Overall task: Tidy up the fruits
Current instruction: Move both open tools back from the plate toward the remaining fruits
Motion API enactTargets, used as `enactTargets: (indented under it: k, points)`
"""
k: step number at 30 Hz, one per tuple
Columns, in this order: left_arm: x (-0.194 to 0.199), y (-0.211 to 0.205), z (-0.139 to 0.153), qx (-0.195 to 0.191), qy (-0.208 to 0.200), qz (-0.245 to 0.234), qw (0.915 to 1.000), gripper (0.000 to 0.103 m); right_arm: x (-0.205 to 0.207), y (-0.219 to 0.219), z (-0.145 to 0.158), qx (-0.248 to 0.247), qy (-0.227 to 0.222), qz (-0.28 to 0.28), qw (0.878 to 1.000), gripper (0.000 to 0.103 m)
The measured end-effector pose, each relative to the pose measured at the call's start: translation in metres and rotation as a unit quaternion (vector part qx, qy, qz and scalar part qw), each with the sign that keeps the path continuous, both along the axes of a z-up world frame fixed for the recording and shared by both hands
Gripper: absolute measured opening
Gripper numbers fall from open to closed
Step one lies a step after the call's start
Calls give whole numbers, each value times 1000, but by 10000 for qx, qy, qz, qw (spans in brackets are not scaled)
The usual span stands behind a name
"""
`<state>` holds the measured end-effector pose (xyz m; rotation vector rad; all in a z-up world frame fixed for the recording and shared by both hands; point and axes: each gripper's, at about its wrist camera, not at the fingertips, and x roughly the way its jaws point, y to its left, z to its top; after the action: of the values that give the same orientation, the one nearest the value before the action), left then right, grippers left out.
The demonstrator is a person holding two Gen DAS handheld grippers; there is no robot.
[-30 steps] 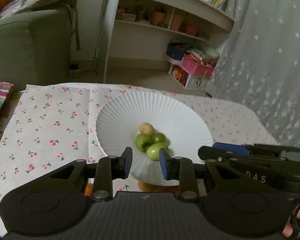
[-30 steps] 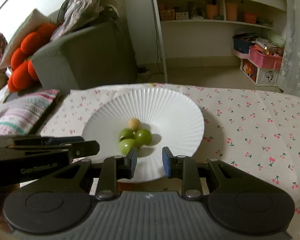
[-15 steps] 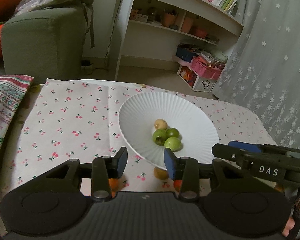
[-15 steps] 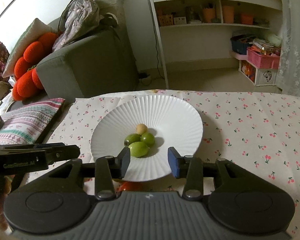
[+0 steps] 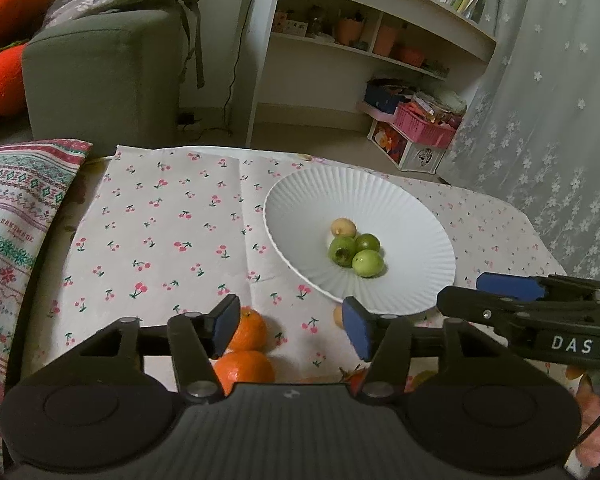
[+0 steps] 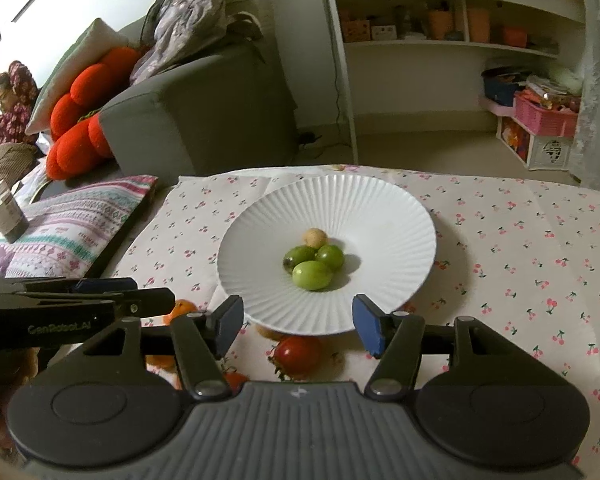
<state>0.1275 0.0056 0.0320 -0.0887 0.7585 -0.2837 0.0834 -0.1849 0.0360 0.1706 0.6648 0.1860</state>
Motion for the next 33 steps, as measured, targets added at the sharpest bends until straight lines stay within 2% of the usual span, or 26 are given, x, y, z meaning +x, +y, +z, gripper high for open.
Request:
enactTargets:
  k: [5,7,9,13,18,31,33]
  points:
    - [-5,4,-1,24,15,29,10000,58,-6,1,1,62,79,79,9999,67]
    - [-7,6,-1,24,31,36,10000,69,-8,1,1,129,134,120,9998,69]
    - [-9,8,-1,34,40,69,10000,75,-11,1,1,128,166,150,9997,73]
    - [-13,13,-2,6,130,66,9999,81,-17,3,1,31,168,201,9997,82]
    - [-19,12,-7,95,298,8,9995,83,-22,3,0,103,223,298,9993,88]
    - [-43,3,-30,524,681,-426,9954,84,-36,13,-6,-150,418,677,9967,88]
    - [-46,1,-32,536,724,-479,9948,84,-37,16,-10,-223,547,729,9956,84]
